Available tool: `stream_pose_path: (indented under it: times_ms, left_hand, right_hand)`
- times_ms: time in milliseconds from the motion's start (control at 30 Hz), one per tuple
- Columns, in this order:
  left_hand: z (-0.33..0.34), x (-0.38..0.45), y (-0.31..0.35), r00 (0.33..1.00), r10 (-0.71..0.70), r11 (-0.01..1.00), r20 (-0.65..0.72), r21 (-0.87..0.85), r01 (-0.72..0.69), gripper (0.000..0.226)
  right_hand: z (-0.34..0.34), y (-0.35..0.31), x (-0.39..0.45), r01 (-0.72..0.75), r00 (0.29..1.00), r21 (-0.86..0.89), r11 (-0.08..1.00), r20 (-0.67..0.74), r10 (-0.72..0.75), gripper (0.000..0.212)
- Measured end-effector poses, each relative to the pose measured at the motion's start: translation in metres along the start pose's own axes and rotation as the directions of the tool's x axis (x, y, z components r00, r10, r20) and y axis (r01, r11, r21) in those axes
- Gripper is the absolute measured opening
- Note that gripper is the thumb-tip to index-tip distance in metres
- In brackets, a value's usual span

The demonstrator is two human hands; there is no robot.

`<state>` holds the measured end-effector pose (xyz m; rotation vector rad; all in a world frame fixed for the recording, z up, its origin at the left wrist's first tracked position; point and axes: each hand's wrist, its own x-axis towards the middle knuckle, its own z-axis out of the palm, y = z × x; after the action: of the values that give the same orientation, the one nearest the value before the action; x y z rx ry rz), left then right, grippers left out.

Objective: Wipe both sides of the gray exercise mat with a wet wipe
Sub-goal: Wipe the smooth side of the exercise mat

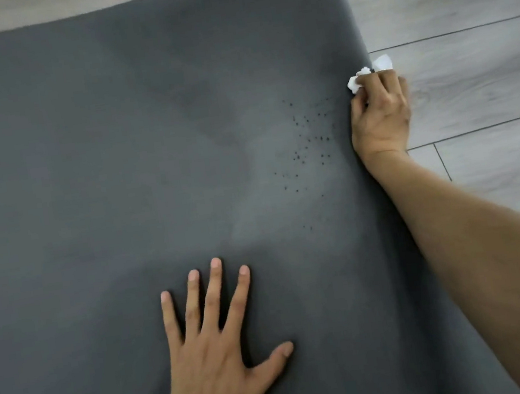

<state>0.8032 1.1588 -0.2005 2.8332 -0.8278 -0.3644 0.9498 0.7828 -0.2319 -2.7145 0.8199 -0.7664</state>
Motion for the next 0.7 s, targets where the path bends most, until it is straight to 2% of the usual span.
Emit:
stream_pose_path:
  times_ms: [100, 200, 267, 333, 367, 400, 467, 533, 567, 633, 700]
  left_hand:
    - [0.014, 0.000, 0.003, 0.999, -0.007, 0.997, 0.037, 0.072, 0.005, 0.107]
    - [0.020, 0.000, 0.003, 1.000, -0.013, 0.997, 0.010, 0.081, 0.012, 0.106]
    - [0.020, -0.001, 0.003, 1.000, -0.018, 0.997, -0.015, 0.077, 0.019, 0.105]
    - [0.021, 0.001, 0.004, 1.000, -0.025, 0.997, -0.015, 0.076, 0.026, 0.105]
    - [0.022, 0.002, 0.006, 1.000, -0.024, 0.997, -0.009, 0.078, 0.025, 0.104]
    - [0.023, 0.003, 0.006, 1.000, -0.026, 0.996, -0.010, 0.080, 0.026, 0.104]
    - [0.023, 0.002, 0.004, 1.000, -0.025, 0.997, -0.019, 0.073, 0.027, 0.103]
    - [0.023, 0.001, 0.003, 1.000, -0.019, 0.997, -0.023, 0.072, 0.021, 0.102]
    - [0.023, 0.001, 0.002, 1.000, -0.022, 0.997, -0.019, 0.071, 0.024, 0.102]
    - [0.023, 0.001, 0.002, 0.999, -0.033, 0.998, -0.033, 0.061, 0.035, 0.103]
    - [0.023, 0.000, 0.003, 0.998, -0.028, 0.998, -0.059, 0.057, 0.031, 0.103]
  right_hand:
    - [-0.001, 0.001, -0.002, 0.014, 0.999, -0.012, 1.000, 0.040, -0.013, 0.028]
    - [-0.005, -0.004, 0.000, 0.024, 0.996, -0.068, 0.997, 0.087, -0.018, 0.029]
    - [-0.009, -0.012, 0.003, -0.015, 0.991, -0.128, 0.992, 0.133, 0.033, 0.030]
    - [-0.011, -0.040, -0.009, -0.082, 0.980, -0.094, 0.992, 0.175, 0.098, 0.029]
    - [-0.011, -0.065, -0.023, -0.077, 0.975, -0.028, 0.997, 0.205, 0.081, 0.026]
    - [-0.009, -0.096, -0.044, -0.031, 0.965, 0.048, 0.998, 0.260, 0.017, 0.024]
    - [-0.005, -0.162, -0.096, 0.204, 0.888, 0.177, 0.963, 0.380, -0.258, 0.025]
    - [-0.005, -0.186, -0.122, 0.369, 0.817, 0.302, 0.879, 0.346, -0.462, 0.023]
    - [-0.002, -0.174, -0.116, 0.410, 0.829, 0.293, 0.864, 0.275, -0.487, 0.027]
    - [-0.011, -0.123, -0.084, 0.369, 0.899, 0.109, 0.923, 0.211, -0.384, 0.033]
    - [-0.026, -0.054, -0.043, 0.165, 0.960, -0.075, 0.983, 0.241, -0.143, 0.028]
